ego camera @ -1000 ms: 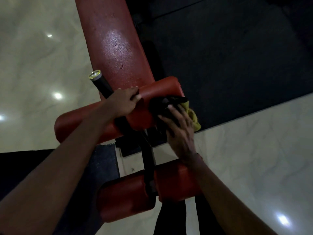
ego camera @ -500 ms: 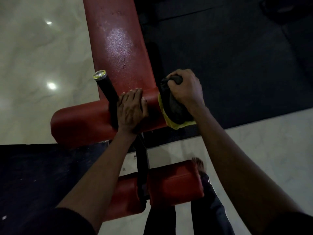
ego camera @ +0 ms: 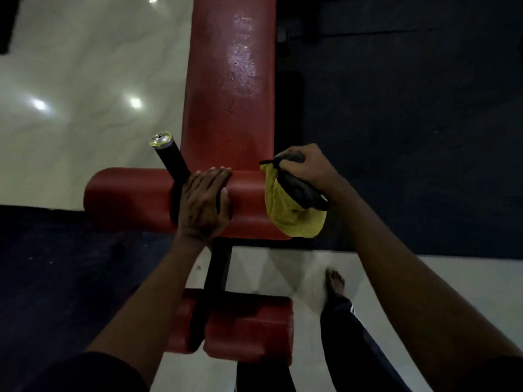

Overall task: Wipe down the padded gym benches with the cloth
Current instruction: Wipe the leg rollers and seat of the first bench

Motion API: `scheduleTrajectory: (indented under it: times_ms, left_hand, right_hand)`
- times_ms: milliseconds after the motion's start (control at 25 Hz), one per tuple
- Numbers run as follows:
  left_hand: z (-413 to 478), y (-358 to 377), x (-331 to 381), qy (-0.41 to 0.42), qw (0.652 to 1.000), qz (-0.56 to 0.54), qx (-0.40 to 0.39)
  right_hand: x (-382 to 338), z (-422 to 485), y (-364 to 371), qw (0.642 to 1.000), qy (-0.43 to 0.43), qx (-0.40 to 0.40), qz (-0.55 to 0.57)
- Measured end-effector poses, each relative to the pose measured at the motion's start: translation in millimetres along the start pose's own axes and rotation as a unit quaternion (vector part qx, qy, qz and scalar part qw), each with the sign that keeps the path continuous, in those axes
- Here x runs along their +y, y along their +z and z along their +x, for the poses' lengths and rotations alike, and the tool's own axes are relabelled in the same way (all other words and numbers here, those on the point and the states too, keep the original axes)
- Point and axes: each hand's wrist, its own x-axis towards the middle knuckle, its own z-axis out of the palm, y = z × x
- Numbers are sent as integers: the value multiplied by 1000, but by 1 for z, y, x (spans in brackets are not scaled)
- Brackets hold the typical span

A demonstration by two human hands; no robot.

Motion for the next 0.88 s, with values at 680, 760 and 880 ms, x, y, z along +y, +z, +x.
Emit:
scheduleTrajectory:
  times_ms: [680, 760, 880]
  left_hand:
    - [-6, 0, 12, -117, 992, 49, 13]
    - [-5, -1, 15, -135, 990, 43, 5]
    - [0, -2, 26, -191, 981, 25, -3]
  right_hand:
    - [-10, 90, 5, 959, 92, -252, -90]
    - [-11, 88, -2, 957, 79, -269, -79]
    - [-5, 60, -23, 947, 74, -310, -40]
